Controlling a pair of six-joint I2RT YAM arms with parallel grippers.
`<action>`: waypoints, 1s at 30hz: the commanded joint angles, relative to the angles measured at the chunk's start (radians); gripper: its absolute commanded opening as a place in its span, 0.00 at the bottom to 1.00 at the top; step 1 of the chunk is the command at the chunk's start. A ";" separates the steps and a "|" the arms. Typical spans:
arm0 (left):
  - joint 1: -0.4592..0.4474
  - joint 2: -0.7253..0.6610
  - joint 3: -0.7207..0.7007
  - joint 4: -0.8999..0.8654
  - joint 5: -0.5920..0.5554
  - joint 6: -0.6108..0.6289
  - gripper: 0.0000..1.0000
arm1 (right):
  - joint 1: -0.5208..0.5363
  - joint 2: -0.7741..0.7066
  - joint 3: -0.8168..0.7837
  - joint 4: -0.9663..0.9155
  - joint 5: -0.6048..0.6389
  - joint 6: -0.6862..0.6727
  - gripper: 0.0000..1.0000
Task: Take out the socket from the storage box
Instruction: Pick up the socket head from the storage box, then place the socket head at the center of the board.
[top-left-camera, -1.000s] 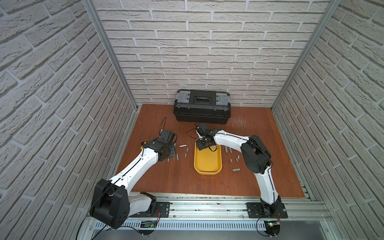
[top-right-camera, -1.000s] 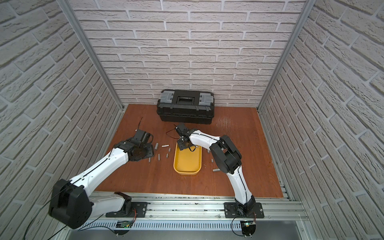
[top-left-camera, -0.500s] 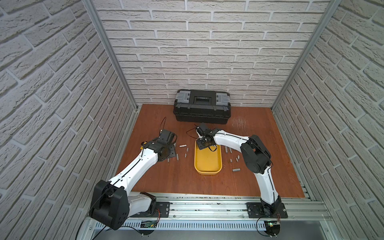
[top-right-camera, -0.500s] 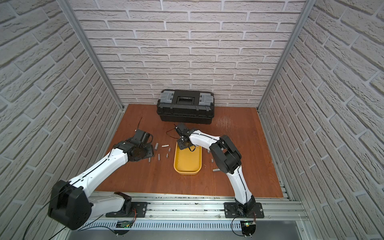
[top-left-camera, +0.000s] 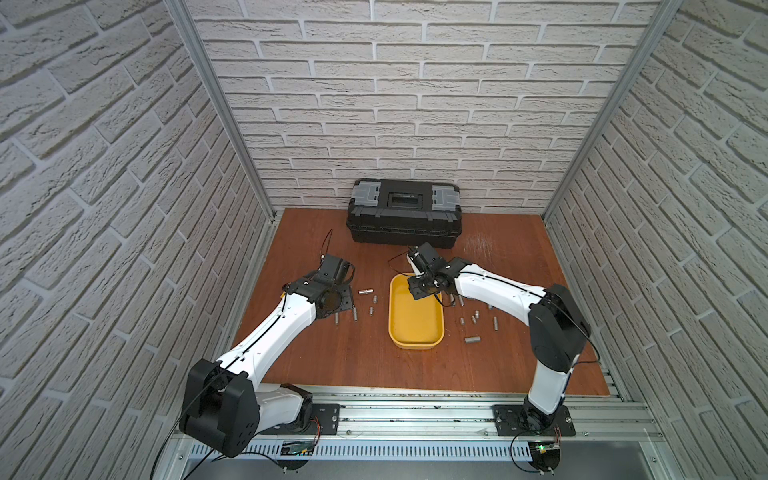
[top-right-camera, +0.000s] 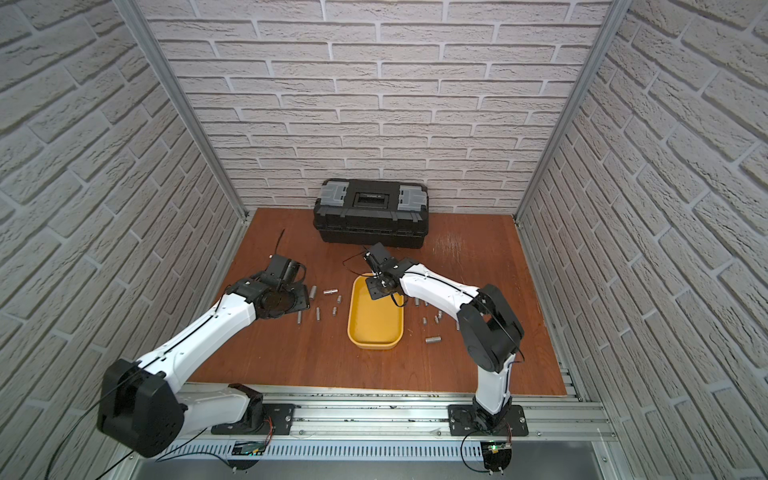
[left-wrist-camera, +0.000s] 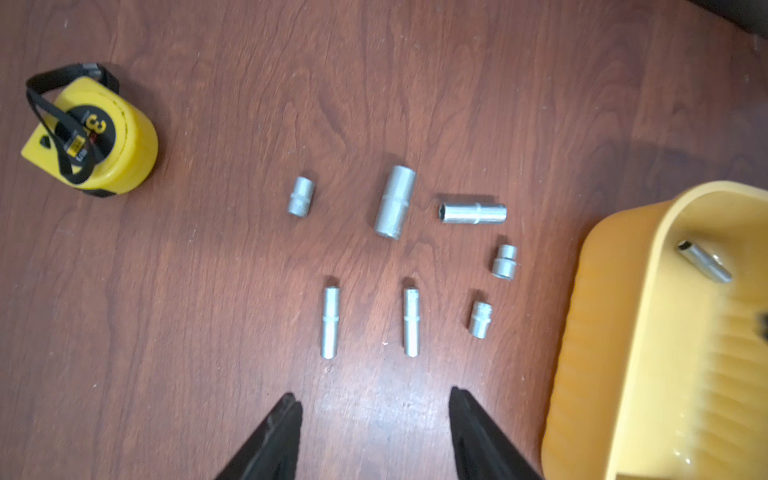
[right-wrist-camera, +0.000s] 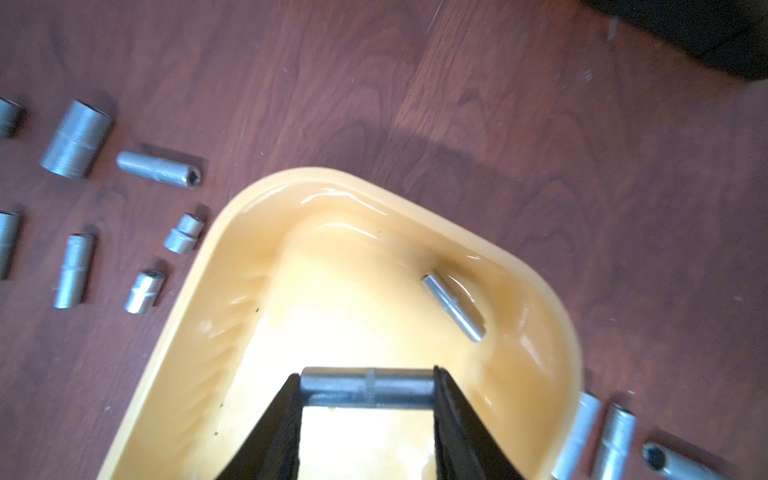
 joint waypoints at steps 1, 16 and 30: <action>-0.013 0.018 0.041 0.008 0.007 0.017 0.61 | -0.033 -0.118 -0.075 -0.025 0.044 0.019 0.33; -0.070 0.131 0.134 0.016 0.016 0.046 0.62 | -0.179 -0.474 -0.543 -0.101 0.082 0.156 0.32; -0.111 0.199 0.181 0.022 0.024 0.052 0.63 | -0.346 -0.527 -0.684 -0.112 0.059 0.228 0.33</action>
